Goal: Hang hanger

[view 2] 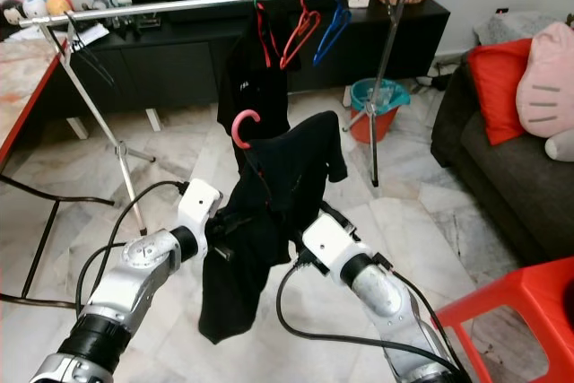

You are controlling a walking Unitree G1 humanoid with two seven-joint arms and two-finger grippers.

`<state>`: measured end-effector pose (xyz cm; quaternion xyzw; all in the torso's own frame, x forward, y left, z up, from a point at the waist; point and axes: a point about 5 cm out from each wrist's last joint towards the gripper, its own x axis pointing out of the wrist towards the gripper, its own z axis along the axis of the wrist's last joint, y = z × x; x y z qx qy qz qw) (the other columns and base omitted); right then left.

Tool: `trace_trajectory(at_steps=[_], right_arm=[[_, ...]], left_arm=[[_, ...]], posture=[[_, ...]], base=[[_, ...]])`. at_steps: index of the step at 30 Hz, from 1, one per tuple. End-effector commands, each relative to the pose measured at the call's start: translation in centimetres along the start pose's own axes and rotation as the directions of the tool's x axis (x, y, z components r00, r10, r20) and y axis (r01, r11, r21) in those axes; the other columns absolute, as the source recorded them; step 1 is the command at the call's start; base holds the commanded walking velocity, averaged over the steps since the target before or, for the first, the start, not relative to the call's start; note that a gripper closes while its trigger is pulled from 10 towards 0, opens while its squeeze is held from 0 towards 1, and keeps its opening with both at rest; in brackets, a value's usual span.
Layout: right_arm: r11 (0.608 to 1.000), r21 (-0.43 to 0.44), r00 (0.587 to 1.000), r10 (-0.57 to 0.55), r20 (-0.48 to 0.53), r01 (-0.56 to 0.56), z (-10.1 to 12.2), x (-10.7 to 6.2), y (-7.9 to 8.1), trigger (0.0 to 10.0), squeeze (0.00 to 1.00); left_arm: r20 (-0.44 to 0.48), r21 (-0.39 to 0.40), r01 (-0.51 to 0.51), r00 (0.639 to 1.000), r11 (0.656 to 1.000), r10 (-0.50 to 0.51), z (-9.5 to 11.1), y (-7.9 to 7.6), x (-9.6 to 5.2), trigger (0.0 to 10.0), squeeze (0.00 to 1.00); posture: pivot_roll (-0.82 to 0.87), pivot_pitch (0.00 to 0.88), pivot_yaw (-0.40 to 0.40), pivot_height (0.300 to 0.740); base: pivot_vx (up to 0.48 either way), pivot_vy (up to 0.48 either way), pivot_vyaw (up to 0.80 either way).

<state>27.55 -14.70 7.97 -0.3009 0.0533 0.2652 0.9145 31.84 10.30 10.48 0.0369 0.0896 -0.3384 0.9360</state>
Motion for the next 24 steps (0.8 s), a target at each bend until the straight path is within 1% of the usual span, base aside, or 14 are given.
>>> trace_trajectory(at_steps=[1,2,3,6,7,8,9,11,14,15,16,18,21,24], right_arm=[[0.993,-0.114,1.000,0.010,-0.005,-0.011,0.9,-0.6,-0.3,10.0,0.00],[0.993,-0.114,1.000,0.010,-0.005,-0.011,0.9,-0.6,-0.3,10.0,0.00],[0.989,-0.150,1.000,0.001,-0.021,-0.004,0.8,-0.7,-0.4,10.0,0.00],[0.991,-0.126,0.996,-0.059,-0.063,0.051,0.4,-1.0,-0.9,10.0,0.00],[0.991,-0.118,0.994,-0.076,-0.074,0.067,0.4,-1.1,-1.0,10.0,0.18],[0.990,-0.118,0.994,-0.085,-0.074,0.076,0.5,-1.1,-1.1,10.0,0.50],[0.988,-0.117,0.991,-0.106,-0.082,0.096,0.4,-1.1,-1.3,10.0,1.00],[0.987,-0.122,0.990,-0.113,-0.088,0.102,0.4,-1.1,-1.4,10.0,1.00],[0.983,-0.131,0.984,-0.146,-0.104,0.132,0.4,-1.0,-1.8,10.0,1.00],[0.981,-0.138,0.982,-0.155,-0.106,0.140,0.5,-0.9,-1.9,10.0,0.95],[0.980,-0.142,0.982,-0.155,-0.105,0.140,0.5,-0.9,-1.9,10.0,0.95],[0.980,-0.142,0.984,-0.155,-0.093,0.141,0.8,-0.6,-1.8,10.0,0.00],[0.980,-0.143,0.985,-0.153,-0.075,0.141,1.2,-0.4,-1.7,10.0,0.00],[0.987,-0.118,0.993,-0.113,-0.044,0.107,1.9,0.0,-1.2,10.0,0.00]], left_arm=[[0.107,0.018,0.042,0.993,0.999,-0.043,3.3,-0.2,0.5,10.0,0.00],[0.107,0.018,0.042,0.993,0.999,-0.043,3.3,-0.2,0.5,10.0,0.00],[0.110,0.022,0.054,0.992,0.998,-0.056,3.6,-0.3,0.5,10.0,0.00],[0.107,0.029,0.097,0.989,0.995,-0.100,3.9,-0.7,0.5,10.0,0.00],[0.105,0.028,0.125,0.986,0.992,-0.127,4.0,-0.9,0.4,10.0,0.00],[0.105,0.026,0.137,0.985,0.990,-0.139,4.1,-1.0,0.4,10.0,0.00],[0.101,0.007,0.168,0.981,0.986,-0.168,4.1,-1.1,0.2,10.0,0.00],[0.098,-0.005,0.188,0.978,0.982,-0.187,4.1,-1.2,0.0,10.0,0.00],[0.035,-0.001,0.291,0.956,0.957,-0.291,3.5,-1.6,-0.9,10.0,0.00],[0.007,-0.002,0.323,0.947,0.947,-0.323,3.1,-1.8,-1.3,10.0,0.00],[-0.003,-0.005,0.332,0.943,0.943,-0.332,3.0,-1.8,-1.4,10.0,0.00],[-0.038,-0.018,0.389,0.920,0.921,-0.389,2.5,-2.2,-2.1,10.0,0.00],[-0.038,-0.039,0.410,0.910,0.911,-0.412,2.5,-2.5,-2.3,10.0,0.00],[-0.021,-0.068,0.422,0.905,0.904,-0.424,2.8,-2.8,-2.2,10.0,0.00]], posture=[[0.04,0.000,0.064,0.740],[0.04,0.000,0.064,0.740],[0.04,0.000,0.064,0.740],[0.04,0.000,0.067,0.740],[0.04,0.000,0.067,0.740],[0.04,0.000,0.070,0.740],[0.04,0.000,0.069,0.740],[0.04,0.000,0.069,0.740],[0.04,0.000,0.070,0.740],[0.04,0.000,0.069,0.740],[0.04,0.000,0.069,0.740],[0.04,0.000,0.069,0.740],[0.05,0.000,0.068,0.740],[0.05,0.000,0.065,0.740]], base=[[0.000,0.000,0.00],[0.000,0.000,0.00],[0.000,0.000,0.00],[0.000,0.000,0.00],[0.000,0.000,0.00],[0.000,0.000,0.00],[0.000,0.000,0.00],[0.000,0.000,0.00],[0.000,0.000,0.00],[0.000,0.000,0.00],[0.000,0.000,0.00],[0.000,0.000,0.00],[0.000,0.000,0.00],[0.000,0.000,0.00]])
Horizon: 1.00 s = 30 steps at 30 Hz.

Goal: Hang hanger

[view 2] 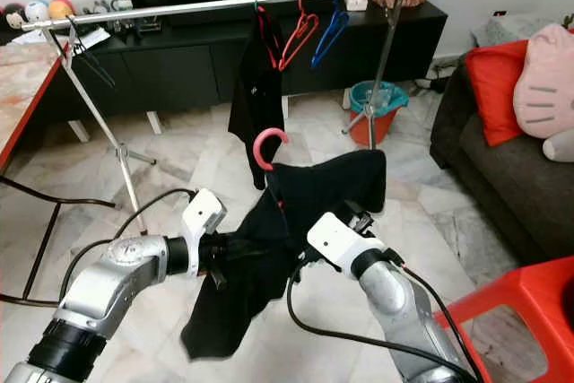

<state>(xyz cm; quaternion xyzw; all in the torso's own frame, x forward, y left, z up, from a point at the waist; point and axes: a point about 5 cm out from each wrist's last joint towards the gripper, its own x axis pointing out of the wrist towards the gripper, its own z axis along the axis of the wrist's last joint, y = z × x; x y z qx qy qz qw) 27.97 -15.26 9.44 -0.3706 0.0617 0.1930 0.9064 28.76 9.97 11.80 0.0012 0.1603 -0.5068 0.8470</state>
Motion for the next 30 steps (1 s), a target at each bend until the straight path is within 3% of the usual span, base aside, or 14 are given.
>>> trace_trajectory(at_steps=[1,4,9,14,20,27,28,30], right_arm=[[1.000,0.009,0.998,0.030,0.053,-0.030,1.3,0.2,0.2,10.0,0.00],[0.996,0.041,0.994,0.075,0.081,-0.079,1.9,0.1,0.8,10.0,0.00],[0.977,0.014,0.974,0.211,0.081,-0.213,2.4,-0.5,1.9,10.0,0.00],[0.973,0.013,0.971,0.229,0.074,-0.231,2.8,-0.8,1.6,10.0,0.00],[0.972,0.003,0.971,0.235,0.044,-0.236,2.2,-1.0,1.4,10.0,0.00],[0.995,-0.013,0.995,0.101,0.010,-0.101,1.6,-1.0,0.3,10.0,0.00],[1.000,0.014,1.000,0.007,-0.010,-0.007,1.2,-1.1,-0.4,10.0,0.00],[0.997,0.036,0.998,-0.061,-0.029,0.062,0.8,-1.3,-0.9,10.0,0.00]], left_arm=[[0.069,0.031,0.052,0.996,0.998,-0.054,2.0,-0.8,0.2,10.0,0.00],[0.084,0.004,0.061,0.995,0.998,-0.061,2.4,-0.9,0.3,10.0,0.00],[0.115,0.011,0.034,0.993,0.999,-0.035,3.1,-0.6,0.5,10.0,0.00],[0.167,-0.020,-0.035,0.985,0.999,0.038,4.1,0.2,1.0,10.0,0.00],[0.235,-0.104,-0.006,0.972,0.995,0.030,5.2,0.2,1.1,10.0,0.00],[0.291,-0.150,0.014,0.956,0.989,0.031,6.1,0.3,1.0,10.0,0.00],[0.295,-0.156,0.019,0.955,0.988,0.029,6.2,0.3,0.8,10.0,0.00],[0.299,-0.163,0.022,0.954,0.986,0.028,6.2,0.4,0.6,10.0,0.00]], posture=[[0.05,0.000,0.065,0.740],[0.05,0.000,0.063,0.740],[0.04,0.000,0.068,0.740],[0.04,0.000,0.069,0.740],[0.04,0.000,0.072,0.740],[0.04,0.000,0.077,0.740],[0.04,0.000,0.078,0.740],[0.04,0.000,0.078,0.740]], base=[[0.000,0.000,0.00],[0.000,0.000,0.00],[0.000,0.000,0.00],[0.000,0.000,0.00],[0.000,0.000,0.00],[0.000,0.000,0.00],[0.000,0.000,0.00],[0.000,0.000,0.00]])
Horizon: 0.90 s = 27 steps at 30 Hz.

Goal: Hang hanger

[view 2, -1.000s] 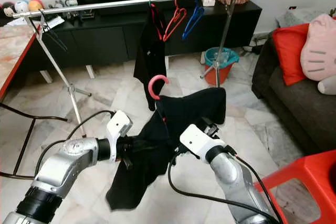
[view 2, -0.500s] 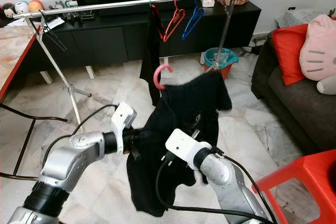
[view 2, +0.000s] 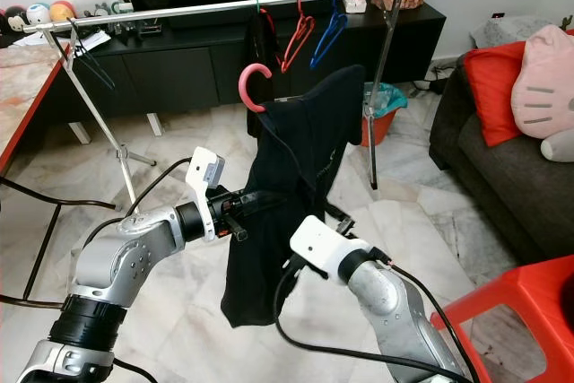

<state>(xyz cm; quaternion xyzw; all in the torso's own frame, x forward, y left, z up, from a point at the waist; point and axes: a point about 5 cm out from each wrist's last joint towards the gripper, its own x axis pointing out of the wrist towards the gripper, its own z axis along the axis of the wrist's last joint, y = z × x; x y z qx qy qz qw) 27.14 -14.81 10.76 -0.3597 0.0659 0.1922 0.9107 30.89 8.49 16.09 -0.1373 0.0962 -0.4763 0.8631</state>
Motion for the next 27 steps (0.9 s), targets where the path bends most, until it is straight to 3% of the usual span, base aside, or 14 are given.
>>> trace_trajectory(at_steps=[1,10,14,18,27], right_arm=[[0.997,0.006,0.997,-0.075,-0.025,0.075,-0.5,-0.4,-0.8,10.0,0.00],[0.986,0.057,0.987,-0.160,0.009,0.159,-1.0,-1.0,-0.7,10.0,0.00],[0.989,0.120,0.988,-0.103,0.113,0.090,0.0,-1.1,0.9,10.0,0.00],[0.979,0.131,0.970,-0.179,0.166,0.158,0.3,-1.6,0.6,10.0,0.00],[0.965,0.130,0.955,-0.247,0.166,0.227,-1.3,-2.9,0.7,10.0,0.00]], left_arm=[[0.050,0.009,0.026,0.998,1.000,-0.027,1.4,-0.3,-0.1,10.0,0.00],[0.056,0.005,0.052,0.997,0.999,-0.052,1.6,-0.6,-0.2,10.0,0.00],[0.066,0.005,0.074,0.995,0.997,-0.075,2.0,-0.9,-0.2,10.0,0.00],[0.063,0.007,0.127,0.990,0.992,-0.127,2.1,-1.5,-0.3,10.0,0.00],[0.060,-0.001,0.195,0.979,0.981,-0.195,2.2,-2.4,-0.5,10.0,0.00]], posture=[[0.04,0.000,0.078,0.740],[0.04,0.000,0.080,0.740],[0.04,0.000,0.081,0.740],[0.04,0.000,0.079,0.740],[0.03,0.000,0.075,0.740]], base=[[0.000,0.000,0.00],[0.000,0.000,0.00],[0.000,0.000,0.00],[0.000,0.000,0.00],[0.000,0.000,0.00]])
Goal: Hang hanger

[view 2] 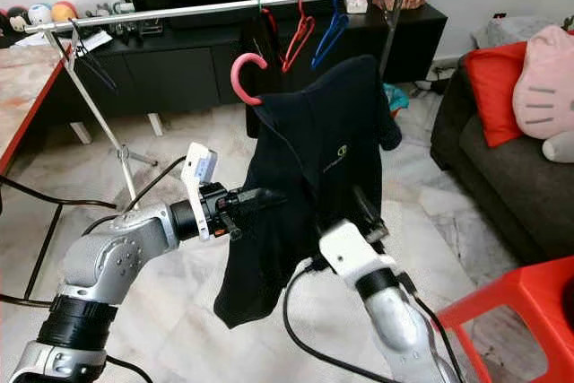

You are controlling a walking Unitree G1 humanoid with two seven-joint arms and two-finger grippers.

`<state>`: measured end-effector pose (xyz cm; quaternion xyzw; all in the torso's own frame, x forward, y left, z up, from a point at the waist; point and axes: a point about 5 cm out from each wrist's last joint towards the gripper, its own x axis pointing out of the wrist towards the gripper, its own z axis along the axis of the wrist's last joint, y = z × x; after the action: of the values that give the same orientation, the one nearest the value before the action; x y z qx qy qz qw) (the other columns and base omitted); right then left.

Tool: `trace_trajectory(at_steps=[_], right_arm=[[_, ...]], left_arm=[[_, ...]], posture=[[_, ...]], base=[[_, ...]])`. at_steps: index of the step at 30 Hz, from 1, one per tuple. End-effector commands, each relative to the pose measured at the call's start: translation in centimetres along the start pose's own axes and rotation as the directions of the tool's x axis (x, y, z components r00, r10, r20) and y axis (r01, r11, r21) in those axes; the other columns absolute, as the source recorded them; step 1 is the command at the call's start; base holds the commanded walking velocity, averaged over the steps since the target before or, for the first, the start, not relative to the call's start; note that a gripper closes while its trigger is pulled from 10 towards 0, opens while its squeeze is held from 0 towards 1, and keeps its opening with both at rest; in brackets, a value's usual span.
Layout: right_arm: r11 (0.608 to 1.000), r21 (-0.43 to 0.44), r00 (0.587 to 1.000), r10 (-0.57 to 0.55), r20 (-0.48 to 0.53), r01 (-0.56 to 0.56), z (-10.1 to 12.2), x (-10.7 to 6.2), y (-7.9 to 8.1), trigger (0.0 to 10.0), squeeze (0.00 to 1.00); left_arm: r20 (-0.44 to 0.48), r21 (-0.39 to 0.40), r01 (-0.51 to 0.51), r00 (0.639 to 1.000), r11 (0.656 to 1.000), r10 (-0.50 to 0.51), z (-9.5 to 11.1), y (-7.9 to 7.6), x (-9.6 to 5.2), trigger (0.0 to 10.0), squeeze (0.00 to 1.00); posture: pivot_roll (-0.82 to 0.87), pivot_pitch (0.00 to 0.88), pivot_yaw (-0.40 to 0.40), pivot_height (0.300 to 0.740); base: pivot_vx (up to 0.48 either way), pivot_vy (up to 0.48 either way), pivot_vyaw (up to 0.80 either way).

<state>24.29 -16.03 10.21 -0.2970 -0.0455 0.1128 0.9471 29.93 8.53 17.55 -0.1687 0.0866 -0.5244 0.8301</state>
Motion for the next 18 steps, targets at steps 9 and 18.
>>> trace_trajectory(at_steps=[9,18], right_arm=[[0.999,0.006,0.999,-0.036,0.023,0.036,-0.6,-0.3,0.3,10.0,0.00],[0.998,0.003,0.995,-0.064,0.074,0.063,-0.3,-0.1,0.3,10.0,0.00]], left_arm=[[0.010,0.029,0.154,0.988,0.988,-0.154,1.2,-2.5,0.1,10.0,0.00],[0.005,0.032,0.201,0.980,0.979,-0.201,1.4,-3.5,0.1,10.0,0.00]], posture=[[0.04,0.000,0.074,0.740],[0.05,0.000,0.068,0.740]], base=[[0.000,0.000,0.00],[0.000,0.000,0.00]])
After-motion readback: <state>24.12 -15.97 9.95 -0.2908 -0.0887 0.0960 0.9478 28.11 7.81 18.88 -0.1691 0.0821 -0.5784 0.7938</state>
